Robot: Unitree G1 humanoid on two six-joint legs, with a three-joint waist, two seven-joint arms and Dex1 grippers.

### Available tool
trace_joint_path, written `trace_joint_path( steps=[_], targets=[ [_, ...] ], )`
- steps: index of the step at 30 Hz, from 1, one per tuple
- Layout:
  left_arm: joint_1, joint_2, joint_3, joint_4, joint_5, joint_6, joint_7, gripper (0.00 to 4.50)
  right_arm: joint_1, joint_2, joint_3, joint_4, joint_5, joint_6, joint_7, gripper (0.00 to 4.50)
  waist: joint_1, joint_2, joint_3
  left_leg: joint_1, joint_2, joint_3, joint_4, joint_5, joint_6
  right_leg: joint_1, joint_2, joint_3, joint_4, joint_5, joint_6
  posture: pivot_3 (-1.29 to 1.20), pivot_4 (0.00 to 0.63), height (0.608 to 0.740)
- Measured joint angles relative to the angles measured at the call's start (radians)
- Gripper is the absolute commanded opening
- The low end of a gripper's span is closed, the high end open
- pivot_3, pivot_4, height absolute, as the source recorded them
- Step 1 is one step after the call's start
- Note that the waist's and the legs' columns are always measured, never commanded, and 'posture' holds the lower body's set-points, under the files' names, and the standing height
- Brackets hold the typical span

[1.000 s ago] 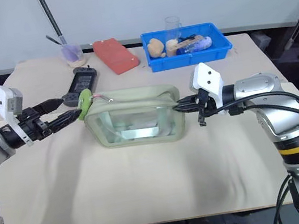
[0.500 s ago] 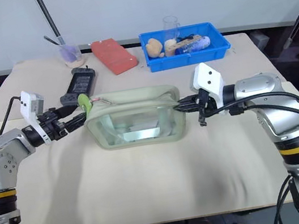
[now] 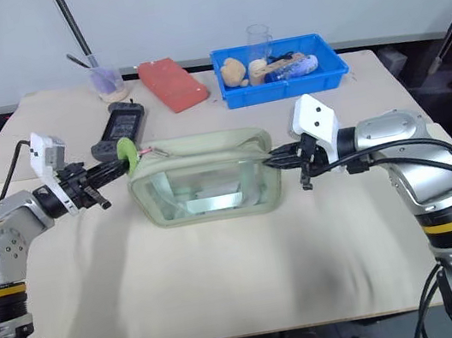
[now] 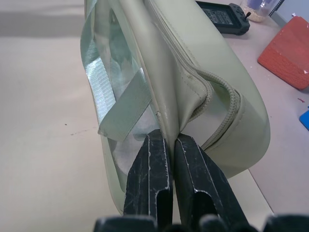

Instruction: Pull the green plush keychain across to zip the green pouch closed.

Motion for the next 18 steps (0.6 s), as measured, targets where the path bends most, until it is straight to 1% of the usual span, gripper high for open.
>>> trace_joint_path(
  steps=[4, 7, 11, 13, 16, 17, 18],
  targets=[
    [-0.09, 0.018, 0.006, -0.042, -0.054, 0.069, -0.002, 0.06, -0.001, 0.003, 0.0, 0.003, -0.002, -0.001, 0.0, 0.0, 0.001, 0.0, 0.0, 0.0, 0.0, 0.0, 0.0, 0.0, 0.0, 0.0, 0.0, 0.0, 0.0, 0.0, 0.0, 0.0, 0.15, 0.74],
    [-0.171, 0.024, -0.028, -0.094, -0.066, 0.11, -0.004, 0.06, -0.006, 0.008, 0.002, 0.009, -0.005, -0.001, 0.0, 0.0, 0.0, 0.0, 0.0, 0.0, -0.001, 0.0, 0.0, 0.0, 0.0, 0.0, 0.0, 0.0, 0.0, 0.0, 0.001, 0.0, 0.15, 0.74],
    [-0.196, 0.025, -0.158, -0.127, -0.033, 0.105, -0.044, 0.06, -0.017, 0.019, 0.004, 0.016, -0.01, -0.001, 0.0, 0.0, 0.0, 0.0, 0.0, 0.0, 0.0, 0.0, 0.0, 0.0, 0.0, 0.0, 0.0, 0.0, 0.0, 0.0, 0.001, 0.0, 0.15, 0.74],
    [-0.199, 0.025, -0.227, -0.111, 0.017, 0.07, -0.065, 0.06, -0.017, 0.023, 0.005, 0.017, -0.013, -0.001, 0.0, 0.0, -0.002, 0.0, 0.0, 0.0, 0.0, 0.0, 0.0, 0.0, 0.0, 0.0, 0.001, 0.0, 0.0, 0.0, 0.001, 0.0, 0.15, 0.74],
    [-0.216, 0.023, -0.264, -0.079, 0.059, 0.03, -0.087, 1.05, -0.017, 0.026, 0.004, 0.017, -0.017, -0.001, 0.0, 0.0, -0.002, 0.0, 0.0, 0.0, 0.0, -0.001, 0.0, 0.0, 0.0, 0.0, 0.001, 0.0, 0.0, 0.0, 0.001, 0.0, 0.15, 0.74],
    [-0.221, 0.023, -0.268, -0.073, 0.063, 0.019, -0.094, 1.46, -0.017, 0.026, 0.004, 0.017, -0.018, -0.001, -0.002, 0.0, -0.002, 0.0, 0.0, 0.0, 0.0, -0.001, 0.0, 0.0, 0.0, 0.0, 0.001, 0.0, 0.0, 0.0, 0.001, 0.0, 0.15, 0.74],
    [-0.23, 0.023, -0.27, -0.062, 0.066, 0.015, -0.1, 1.99, -0.017, 0.026, 0.004, 0.017, -0.018, -0.001, -0.003, 0.0, -0.002, 0.0, 0.0, 0.0, 0.0, -0.001, 0.0, 0.0, 0.0, 0.0, 0.001, 0.0, 0.0, 0.0, 0.001, 0.0, 0.15, 0.74]
  ],
)
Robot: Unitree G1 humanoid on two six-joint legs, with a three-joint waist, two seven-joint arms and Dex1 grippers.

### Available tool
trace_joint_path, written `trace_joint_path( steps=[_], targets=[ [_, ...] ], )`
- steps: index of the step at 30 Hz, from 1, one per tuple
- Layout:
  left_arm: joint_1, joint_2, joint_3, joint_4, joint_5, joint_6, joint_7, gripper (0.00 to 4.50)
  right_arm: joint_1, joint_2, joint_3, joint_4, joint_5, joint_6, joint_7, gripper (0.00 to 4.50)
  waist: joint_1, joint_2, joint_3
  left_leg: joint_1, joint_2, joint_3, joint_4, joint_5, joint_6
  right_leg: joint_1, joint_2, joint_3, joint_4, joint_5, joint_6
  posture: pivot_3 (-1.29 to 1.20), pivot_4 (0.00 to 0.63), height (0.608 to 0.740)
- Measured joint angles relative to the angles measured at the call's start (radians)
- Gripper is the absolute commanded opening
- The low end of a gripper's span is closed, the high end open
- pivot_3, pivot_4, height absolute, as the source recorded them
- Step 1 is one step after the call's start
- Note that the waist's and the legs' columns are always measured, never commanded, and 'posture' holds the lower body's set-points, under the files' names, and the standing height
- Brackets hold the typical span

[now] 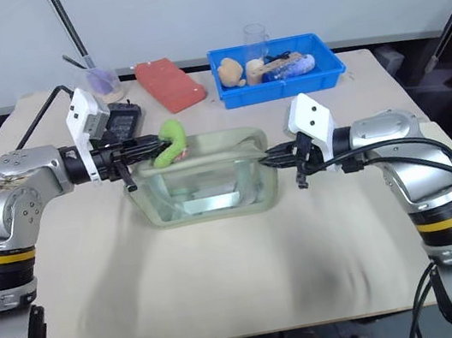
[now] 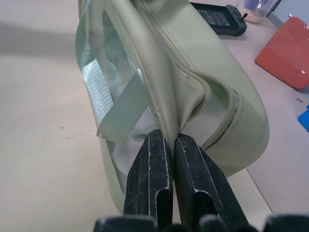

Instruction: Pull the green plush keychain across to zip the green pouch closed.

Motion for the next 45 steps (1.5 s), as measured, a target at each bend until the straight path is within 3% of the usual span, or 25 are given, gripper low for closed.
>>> trace_joint_path(
  steps=[5, 13, 19, 22, 29, 32, 38, 42, 45],
  targets=[
    [-0.041, 0.015, 0.009, 0.015, 0.003, -0.005, -0.035, 4.48, 0.002, 0.0, 0.0, -0.006, 0.0, 0.0, -0.003, 0.0, -0.001, 0.0, 0.0, 0.0, 0.0, 0.0, 0.0, 0.0, 0.0, 0.0, 0.0, 0.0, 0.0, 0.0, 0.0, 0.0, 0.15, 0.74],
    [-0.023, 0.165, 0.08, -0.05, -0.021, 0.016, -0.107, 4.48, 0.003, 0.002, -0.001, -0.003, -0.001, 0.0, -0.01, 0.0, -0.002, 0.0, 0.0, 0.0, 0.0, 0.0, 0.0, 0.0, 0.0, 0.0, 0.0, 0.0, 0.0, 0.0, 0.0, 0.0, 0.15, 0.74],
    [0.191, 0.228, 0.096, -0.192, -0.007, -0.024, -0.13, 4.48, 0.0, 0.008, -0.001, 0.006, -0.003, -0.002, -0.012, 0.0, -0.001, 0.0, 0.0, 0.0, 0.0, 0.0, 0.0, 0.0, 0.0, 0.0, -0.001, 0.0, 0.0, 0.0, -0.001, 0.0, 0.15, 0.74],
    [0.276, 0.2, 0.043, -0.189, 0.091, -0.131, -0.086, 3.69, 0.0, 0.008, 0.0, 0.007, -0.003, -0.003, -0.01, 0.0, 0.004, 0.0, 0.0, 0.0, 0.0, 0.0, 0.0, 0.0, 0.0, 0.0, 0.0, 0.0, 0.0, -0.001, -0.003, 0.0, 0.15, 0.74],
    [0.284, 0.17, 0.042, -0.163, 0.138, -0.206, -0.07, 0.15, 0.0, 0.008, 0.0, 0.007, -0.008, -0.003, 0.001, 0.0, 0.003, 0.0, 0.0, 0.0, 0.0, 0.001, 0.0, 0.0, 0.0, 0.0, -0.001, 0.0, 0.0, 0.0, -0.001, 0.0, 0.15, 0.74],
    [0.284, 0.17, 0.042, -0.163, 0.14, -0.209, -0.084, 0.06, 0.0, 0.008, 0.0, 0.007, -0.019, -0.004, 0.001, 0.0, 0.002, 0.0, 0.0, 0.0, 0.0, 0.001, 0.0, 0.0, 0.0, 0.0, -0.001, 0.0, 0.0, 0.0, -0.001, 0.0, 0.15, 0.74],
    [0.284, 0.17, 0.04, -0.164, 0.154, -0.214, -0.087, 0.0, -0.015, -0.008, 0.0, 0.02, -0.023, -0.004, 0.013, 2.22, 0.003, 0.0, 0.0, 0.0, 0.0, 0.001, 0.0, 0.0, 0.0, 0.0, -0.001, 0.0, 0.0, 0.0, -0.001, 0.0, 0.15, 0.74],
    [0.285, 0.17, 0.04, -0.163, 0.168, -0.232, -0.088, 0.0, -0.122, -0.076, -0.014, 0.076, -0.022, -0.002, 0.051, 3.56, 0.002, 0.0, 0.0, 0.0, 0.0, 0.001, 0.0, 0.0, 0.0, -0.001, -0.001, 0.0, 0.0, -0.001, -0.003, 0.0, 0.15, 0.74],
    [0.287, 0.174, 0.04, -0.162, 0.172, -0.234, -0.091, 0.0, -0.214, -0.046, -0.047, 0.074, -0.002, 0.012, 0.043, 4.47, -0.002, 0.0, 0.0, 0.001, 0.001, 0.001, -0.001, 0.0, 0.0, -0.001, 0.0, 0.0, 0.0, -0.001, -0.003, 0.0, 0.15, 0.74]
  ],
)
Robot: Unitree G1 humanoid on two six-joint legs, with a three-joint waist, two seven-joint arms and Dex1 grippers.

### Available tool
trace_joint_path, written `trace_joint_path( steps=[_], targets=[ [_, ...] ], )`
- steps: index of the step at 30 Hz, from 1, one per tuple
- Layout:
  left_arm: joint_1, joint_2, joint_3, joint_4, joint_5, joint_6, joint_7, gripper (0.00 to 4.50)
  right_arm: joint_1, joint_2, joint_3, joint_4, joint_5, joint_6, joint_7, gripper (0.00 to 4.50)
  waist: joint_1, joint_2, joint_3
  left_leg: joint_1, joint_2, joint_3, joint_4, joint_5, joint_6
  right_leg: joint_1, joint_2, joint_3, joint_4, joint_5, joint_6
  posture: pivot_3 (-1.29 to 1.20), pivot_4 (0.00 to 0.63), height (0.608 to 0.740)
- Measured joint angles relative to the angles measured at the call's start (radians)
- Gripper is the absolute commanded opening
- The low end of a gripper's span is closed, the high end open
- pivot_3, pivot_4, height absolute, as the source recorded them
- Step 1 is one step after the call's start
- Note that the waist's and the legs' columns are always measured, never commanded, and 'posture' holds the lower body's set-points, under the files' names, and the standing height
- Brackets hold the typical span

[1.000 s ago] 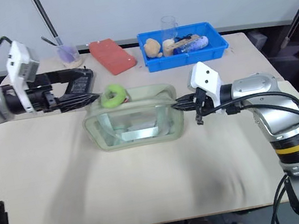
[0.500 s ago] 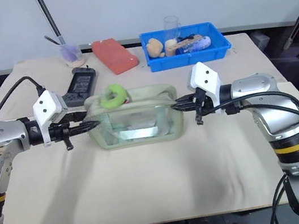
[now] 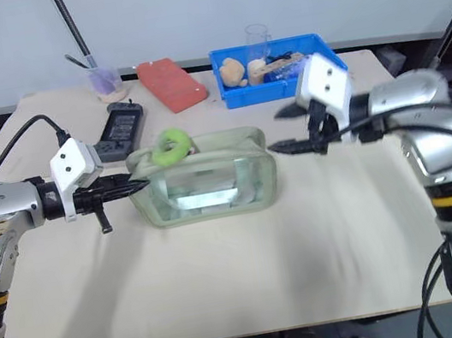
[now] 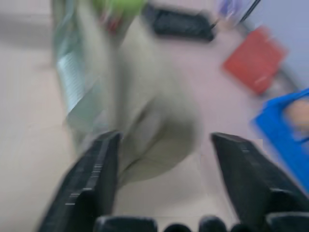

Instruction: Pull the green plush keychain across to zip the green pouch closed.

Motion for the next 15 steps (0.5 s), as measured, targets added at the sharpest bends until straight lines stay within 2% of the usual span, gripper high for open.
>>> trace_joint_path(
  steps=[4, 7, 11, 15],
  targets=[
    [-0.001, 0.0, -0.001, 0.0, 0.01, -0.002, -0.002, 0.0, -0.03, 0.195, 0.041, -0.08, 0.046, 0.043, -0.082, 4.47, -0.006, 0.0, 0.0, 0.0, 0.0, 0.0, 0.0, 0.0, 0.0, -0.001, 0.001, 0.0, 0.004, 0.001, 0.001, 0.0, 0.15, 0.74],
    [-0.005, -0.003, -0.008, 0.0, 0.011, -0.002, -0.006, 0.0, -0.034, 0.305, 0.151, -0.096, -0.001, 0.043, -0.142, 4.47, 0.001, 0.0, 0.0, 0.0, 0.0, -0.001, 0.001, 0.0, 0.0, -0.002, 0.001, 0.0, 0.007, 0.0, 0.001, 0.0, 0.15, 0.74],
    [-0.01, -0.003, -0.013, 0.0, 0.012, -0.002, -0.01, 0.0, -0.069, 0.369, 0.252, -0.084, -0.081, 0.028, -0.173, 4.47, 0.004, 0.0, 0.0, 0.0, 0.0, 0.0, 0.001, 0.0, 0.0, -0.002, 0.0, 0.0, 0.007, 0.0, 0.0, 0.0, 0.15, 0.74],
    [-0.012, -0.002, -0.014, 0.0, 0.013, -0.002, -0.014, 0.0, -0.085, 0.395, 0.278, -0.066, -0.116, 0.005, -0.182, 4.47, 0.004, 0.0, 0.0, 0.0, 0.0, 0.0, 0.001, 0.0, 0.0, -0.002, 0.0, 0.0, 0.008, 0.0, 0.0, 0.0, 0.15, 0.74]
  ],
)
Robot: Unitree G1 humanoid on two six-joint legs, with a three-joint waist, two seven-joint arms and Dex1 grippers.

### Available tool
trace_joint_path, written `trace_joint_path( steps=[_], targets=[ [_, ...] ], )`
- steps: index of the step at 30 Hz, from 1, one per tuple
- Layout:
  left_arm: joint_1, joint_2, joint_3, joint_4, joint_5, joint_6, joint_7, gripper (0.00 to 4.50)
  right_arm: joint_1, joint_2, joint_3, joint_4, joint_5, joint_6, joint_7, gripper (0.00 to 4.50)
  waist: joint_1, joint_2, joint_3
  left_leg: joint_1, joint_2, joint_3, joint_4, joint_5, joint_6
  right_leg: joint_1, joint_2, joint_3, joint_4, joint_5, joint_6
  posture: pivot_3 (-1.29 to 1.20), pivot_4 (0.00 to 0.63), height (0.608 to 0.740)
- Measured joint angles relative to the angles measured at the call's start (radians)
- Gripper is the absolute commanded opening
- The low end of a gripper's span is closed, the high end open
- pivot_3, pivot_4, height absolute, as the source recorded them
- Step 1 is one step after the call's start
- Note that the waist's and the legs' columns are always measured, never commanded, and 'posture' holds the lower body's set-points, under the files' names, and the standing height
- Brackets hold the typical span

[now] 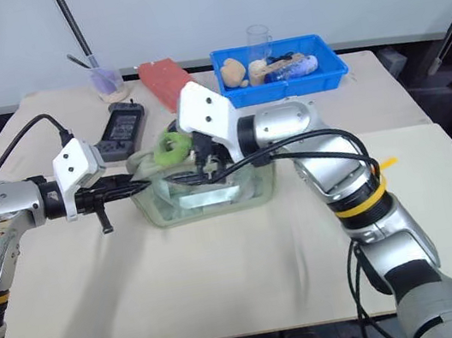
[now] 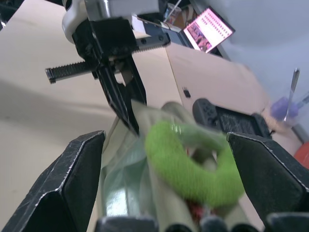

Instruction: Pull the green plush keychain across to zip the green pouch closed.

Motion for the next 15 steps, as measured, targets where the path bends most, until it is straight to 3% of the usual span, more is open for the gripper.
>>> trace_joint_path(
  steps=[4, 13, 15],
  targets=[
    [0.0, 0.001, 0.0, -0.002, 0.0, 0.002, -0.001, 0.0, 0.0, 0.025, 0.006, 0.037, -0.02, -0.023, -0.001, 3.36, -0.001, 0.0, 0.0, 0.0, 0.0, 0.0, 0.0, 0.0, 0.0, 0.0, 0.0, 0.0, 0.0, 0.0, 0.0, 0.0, 0.15, 0.74],
    [0.0, 0.001, 0.0, -0.008, 0.0, 0.004, 0.002, 0.0, 0.0, 0.03, 0.009, 0.095, -0.059, -0.078, 0.018, 0.2, -0.001, 0.0, 0.0, 0.0, 0.0, 0.0, 0.0, 0.0, 0.0, 0.0, 0.0, 0.0, 0.0, 0.0, 0.0, 0.0, 0.15, 0.74],
    [0.0, 0.001, 0.0, -0.007, 0.0, 0.004, 0.002, 0.0, 0.0, 0.03, 0.009, 0.103, -0.06, -0.086, 0.024, 0.05, -0.001, 0.0, 0.0, 0.0, 0.0, 0.0, 0.0, 0.0, 0.0, 0.0, 0.0, 0.0, 0.0, 0.0, 0.0, 0.0, 0.15, 0.74]
  ],
)
